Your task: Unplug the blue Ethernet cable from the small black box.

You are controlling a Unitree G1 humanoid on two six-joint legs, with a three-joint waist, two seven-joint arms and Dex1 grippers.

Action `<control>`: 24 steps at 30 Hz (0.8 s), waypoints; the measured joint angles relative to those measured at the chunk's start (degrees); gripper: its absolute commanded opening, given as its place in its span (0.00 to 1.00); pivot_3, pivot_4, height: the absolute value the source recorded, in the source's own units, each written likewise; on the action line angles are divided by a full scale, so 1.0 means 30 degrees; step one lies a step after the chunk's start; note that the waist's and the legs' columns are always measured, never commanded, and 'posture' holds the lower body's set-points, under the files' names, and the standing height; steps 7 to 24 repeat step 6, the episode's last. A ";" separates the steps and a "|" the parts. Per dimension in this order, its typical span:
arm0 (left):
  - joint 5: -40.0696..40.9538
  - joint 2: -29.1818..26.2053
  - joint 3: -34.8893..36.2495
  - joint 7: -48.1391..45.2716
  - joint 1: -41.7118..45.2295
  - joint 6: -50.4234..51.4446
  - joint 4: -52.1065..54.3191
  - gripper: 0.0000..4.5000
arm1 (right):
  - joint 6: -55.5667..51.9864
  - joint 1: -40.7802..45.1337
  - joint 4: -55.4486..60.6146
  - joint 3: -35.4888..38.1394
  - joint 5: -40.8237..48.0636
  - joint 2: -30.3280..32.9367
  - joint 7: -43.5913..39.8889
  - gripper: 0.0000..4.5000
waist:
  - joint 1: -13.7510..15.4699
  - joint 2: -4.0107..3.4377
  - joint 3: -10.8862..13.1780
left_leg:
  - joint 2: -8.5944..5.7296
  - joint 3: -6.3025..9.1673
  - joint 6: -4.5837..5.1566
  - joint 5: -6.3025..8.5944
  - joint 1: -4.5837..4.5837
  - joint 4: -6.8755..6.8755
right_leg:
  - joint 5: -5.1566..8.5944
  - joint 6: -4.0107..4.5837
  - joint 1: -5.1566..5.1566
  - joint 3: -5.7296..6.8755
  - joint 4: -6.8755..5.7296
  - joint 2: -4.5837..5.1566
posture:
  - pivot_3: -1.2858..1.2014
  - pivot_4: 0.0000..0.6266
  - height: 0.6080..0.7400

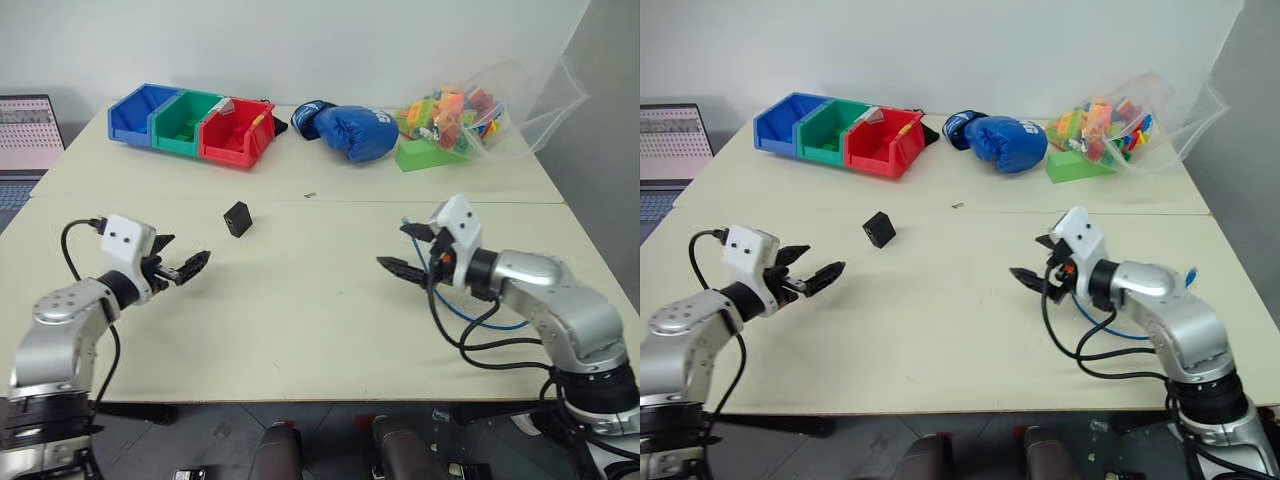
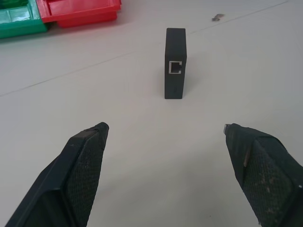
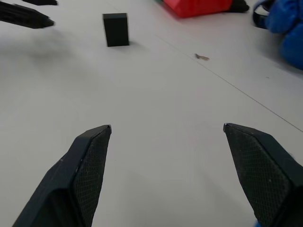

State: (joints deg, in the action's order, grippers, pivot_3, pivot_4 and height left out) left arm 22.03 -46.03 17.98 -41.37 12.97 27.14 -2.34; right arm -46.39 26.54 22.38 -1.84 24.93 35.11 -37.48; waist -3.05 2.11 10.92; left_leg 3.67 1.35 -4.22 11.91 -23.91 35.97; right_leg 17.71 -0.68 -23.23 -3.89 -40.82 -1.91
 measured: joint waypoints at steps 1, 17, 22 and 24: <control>0.0246 -0.0316 0.0001 -0.0417 0.0025 0.0296 0.0150 0.93 | -0.0047 -0.0052 -0.0102 0.0288 0.0176 0.0263 -0.0151 0.89 | -0.0006 0.0002 0.0001 | 0.0003 0.0003 0.0000 0.0000 -0.0009 -0.0005 | 0.0001 0.0001 -0.0008 -0.0001 0.0006 -0.0001 | 0.52 0.24 1.00; 0.1331 -0.1352 0.0077 -0.2030 0.0179 0.1659 0.1168 0.93 | -0.0162 -0.0377 -0.0336 0.0989 0.0363 0.1410 -0.0726 0.89 | -0.0019 0.0000 0.0004 | 0.0004 -0.0001 0.0001 0.0001 -0.0009 -0.0011 | 0.0004 0.0006 -0.0011 -0.0013 0.0008 -0.0002 | 0.52 0.24 1.00; 0.1331 -0.1352 0.0077 -0.2030 0.0179 0.1659 0.1168 0.93 | -0.0162 -0.0377 -0.0336 0.0989 0.0363 0.1410 -0.0726 0.89 | -0.0019 0.0000 0.0004 | 0.0004 -0.0001 0.0001 0.0001 -0.0009 -0.0011 | 0.0004 0.0006 -0.0011 -0.0013 0.0008 -0.0002 | 0.52 0.24 1.00; 0.1331 -0.1352 0.0077 -0.2030 0.0179 0.1659 0.1168 0.93 | -0.0162 -0.0377 -0.0336 0.0989 0.0363 0.1410 -0.0726 0.89 | -0.0019 0.0000 0.0004 | 0.0004 -0.0001 0.0001 0.0001 -0.0009 -0.0011 | 0.0004 0.0006 -0.0011 -0.0013 0.0008 -0.0002 | 0.52 0.24 1.00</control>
